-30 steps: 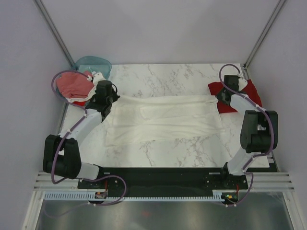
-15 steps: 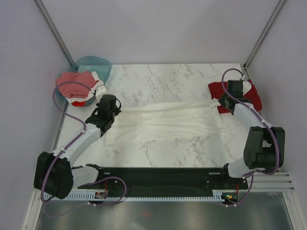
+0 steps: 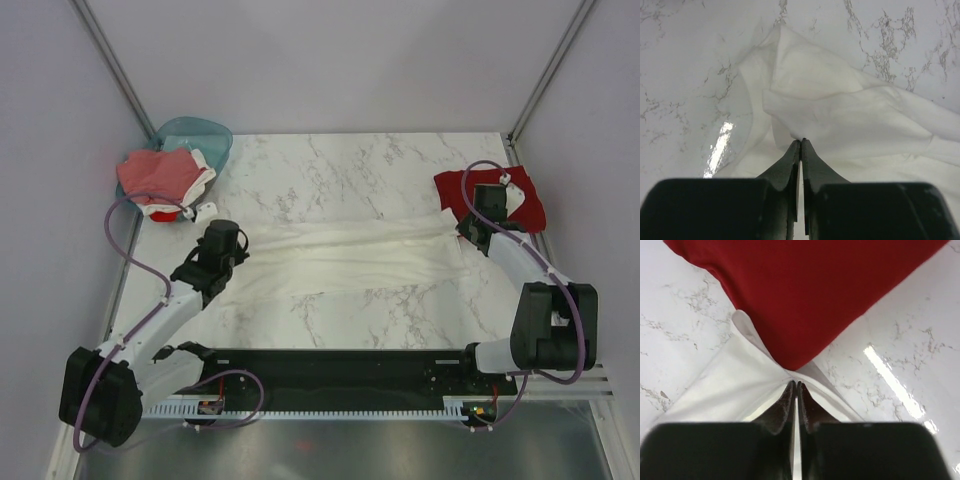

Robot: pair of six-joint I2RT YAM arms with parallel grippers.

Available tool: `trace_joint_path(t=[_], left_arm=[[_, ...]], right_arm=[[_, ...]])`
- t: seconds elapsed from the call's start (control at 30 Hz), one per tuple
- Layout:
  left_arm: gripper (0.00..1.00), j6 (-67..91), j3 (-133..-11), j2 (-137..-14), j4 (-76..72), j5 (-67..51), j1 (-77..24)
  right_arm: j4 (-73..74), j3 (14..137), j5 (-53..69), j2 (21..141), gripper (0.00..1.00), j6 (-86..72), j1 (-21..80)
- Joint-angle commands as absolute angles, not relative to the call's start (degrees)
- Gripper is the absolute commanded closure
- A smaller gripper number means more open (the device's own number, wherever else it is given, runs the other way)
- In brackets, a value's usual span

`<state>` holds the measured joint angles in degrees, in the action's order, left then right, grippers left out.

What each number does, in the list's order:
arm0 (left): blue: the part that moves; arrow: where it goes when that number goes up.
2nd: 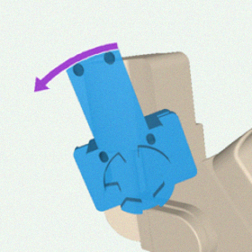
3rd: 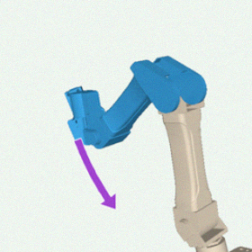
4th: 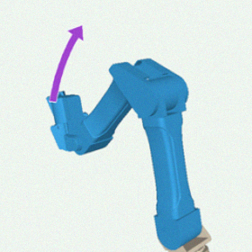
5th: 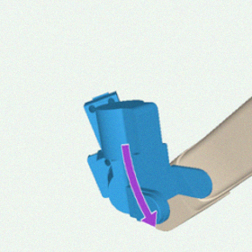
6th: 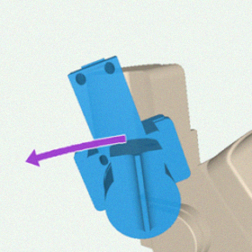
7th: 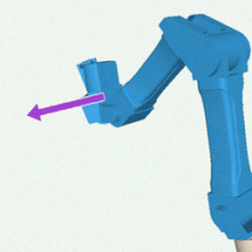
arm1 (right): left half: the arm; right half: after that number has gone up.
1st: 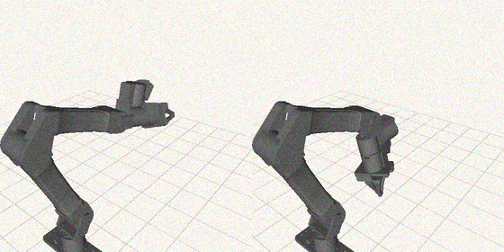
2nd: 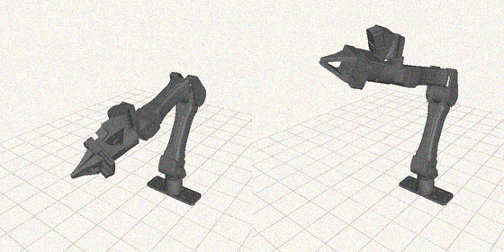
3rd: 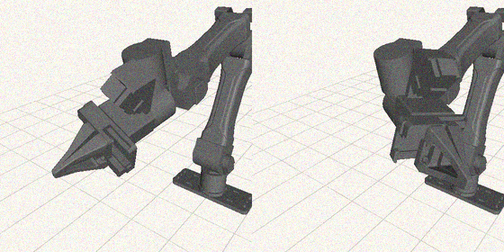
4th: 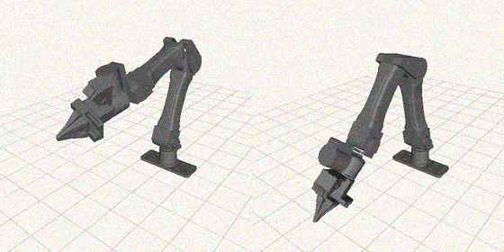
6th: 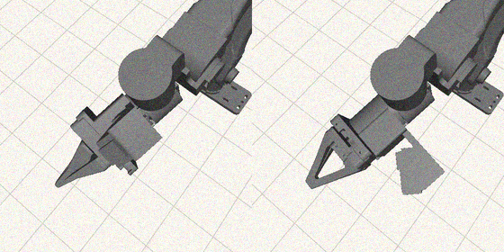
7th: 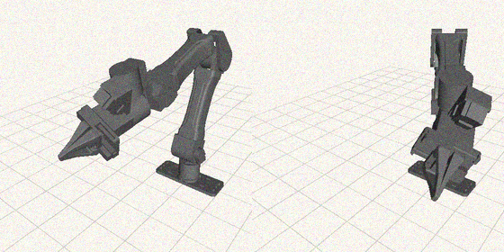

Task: Fold and stack the t-shirts
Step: Fold the tshirt

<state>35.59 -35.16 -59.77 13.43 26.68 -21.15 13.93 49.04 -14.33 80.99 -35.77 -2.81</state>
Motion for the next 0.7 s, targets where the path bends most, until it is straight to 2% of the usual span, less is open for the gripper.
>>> trace_joint_path(t=[0.0,0.07,0.1,0.17,0.2,0.37,0.67], left_arm=[[0.89,37.01,-33.4,-56.52,13.45,24.1,-21.79],[0.76,36.91,-32.08,-53.98,13.53,24.34,-22.67],[0.68,37.0,-31.56,-52.75,13.36,24.78,-23.37],[0.6,37.7,-30.06,-50.37,13.45,25.48,-23.99],[0.53,37.88,-29.54,-47.84,13.27,25.49,-24.26],[0.39,37.97,-27.77,-44.91,11.43,25.05,-24.43],[0.32,34.19,-42.35,-69.59,9.76,24.0,-24.35]], right_arm=[[13.62,47.03,-18.01,77.62,0.92,-36.3,-3.25],[13.97,45.53,-20.72,76.47,0.68,-37.52,-3.25],[13.89,44.83,-21.61,74.55,0.61,-37.88,-3.25],[13.71,42.72,-24.15,72.17,0.49,-38.58,-3.25],[13.36,41.93,-24.26,69.37,0.48,-38.41,-3.25],[10.46,41.65,-21.27,64.87,0.47,-34.28,-1.41],[9.06,46.93,-16.52,77.76,0.5,-32.61,5.09]])
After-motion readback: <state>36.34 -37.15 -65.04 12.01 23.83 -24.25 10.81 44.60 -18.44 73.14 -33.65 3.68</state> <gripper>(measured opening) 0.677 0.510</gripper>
